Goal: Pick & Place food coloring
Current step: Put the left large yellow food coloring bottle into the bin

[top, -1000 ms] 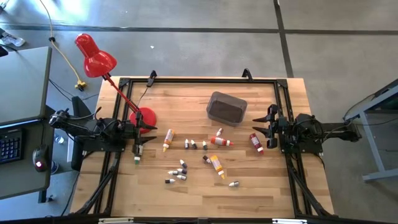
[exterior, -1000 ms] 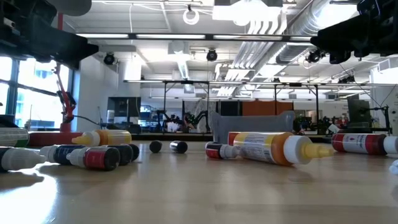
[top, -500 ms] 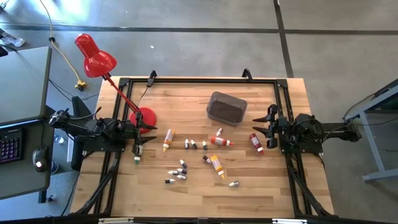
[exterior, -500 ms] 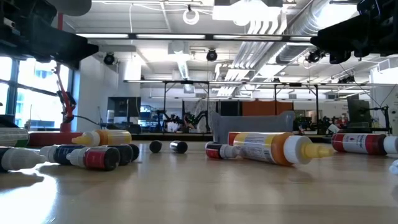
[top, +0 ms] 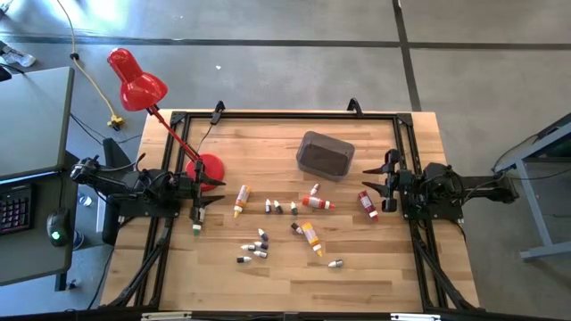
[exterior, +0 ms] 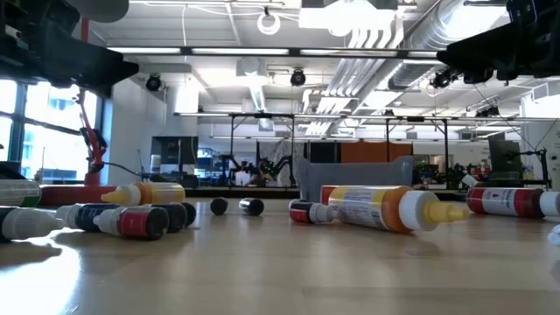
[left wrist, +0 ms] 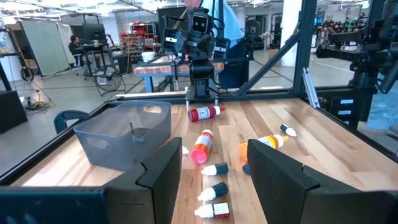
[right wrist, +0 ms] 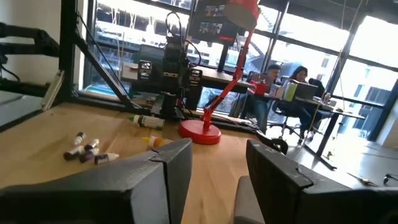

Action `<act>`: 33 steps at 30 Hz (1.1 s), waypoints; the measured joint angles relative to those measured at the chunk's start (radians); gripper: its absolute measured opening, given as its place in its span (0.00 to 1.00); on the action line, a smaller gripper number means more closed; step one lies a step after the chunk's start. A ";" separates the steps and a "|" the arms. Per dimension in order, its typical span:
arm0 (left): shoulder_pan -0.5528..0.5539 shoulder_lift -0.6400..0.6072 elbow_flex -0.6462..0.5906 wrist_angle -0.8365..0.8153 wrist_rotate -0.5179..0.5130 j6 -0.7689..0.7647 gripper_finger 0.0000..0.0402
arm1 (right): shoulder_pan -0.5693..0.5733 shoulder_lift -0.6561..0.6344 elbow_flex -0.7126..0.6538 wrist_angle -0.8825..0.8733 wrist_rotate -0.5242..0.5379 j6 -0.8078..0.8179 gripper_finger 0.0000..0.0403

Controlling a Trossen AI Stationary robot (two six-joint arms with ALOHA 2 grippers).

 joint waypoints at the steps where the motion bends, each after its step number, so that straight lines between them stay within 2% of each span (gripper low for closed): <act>1: 0.000 0.000 0.000 0.002 0.000 0.000 0.45 | 0.000 0.000 0.000 0.000 0.000 0.016 0.36; 5: 0.000 0.000 0.000 0.009 0.000 0.002 0.45 | 0.000 0.000 0.000 0.012 0.000 0.048 0.36; 10: 0.000 0.000 0.000 0.009 0.016 0.003 0.45 | -0.001 0.000 0.000 0.064 0.006 -0.118 0.36; 15: 0.000 0.001 0.000 -0.009 0.041 0.004 0.45 | -0.001 0.000 0.000 0.054 -0.003 -0.148 0.36; 17: 0.000 0.006 0.000 -0.010 0.088 -0.004 0.45 | -0.001 0.000 0.000 0.052 0.000 -0.123 0.36; 22: 0.000 0.006 0.000 0.013 0.295 -0.039 0.45 | -0.001 0.000 0.000 0.053 0.001 -0.072 0.36; 24: -0.001 0.010 0.000 0.091 0.248 -0.020 0.45 | -0.001 0.000 0.000 0.057 0.000 -0.077 0.36; 26: 0.000 0.017 0.000 0.151 0.127 -0.020 0.45 | -0.001 0.001 0.000 0.086 0.000 -0.067 0.36; 33: 0.000 0.038 0.004 0.176 -0.170 -0.003 0.45 | -0.001 0.001 0.000 0.172 0.068 -0.081 0.36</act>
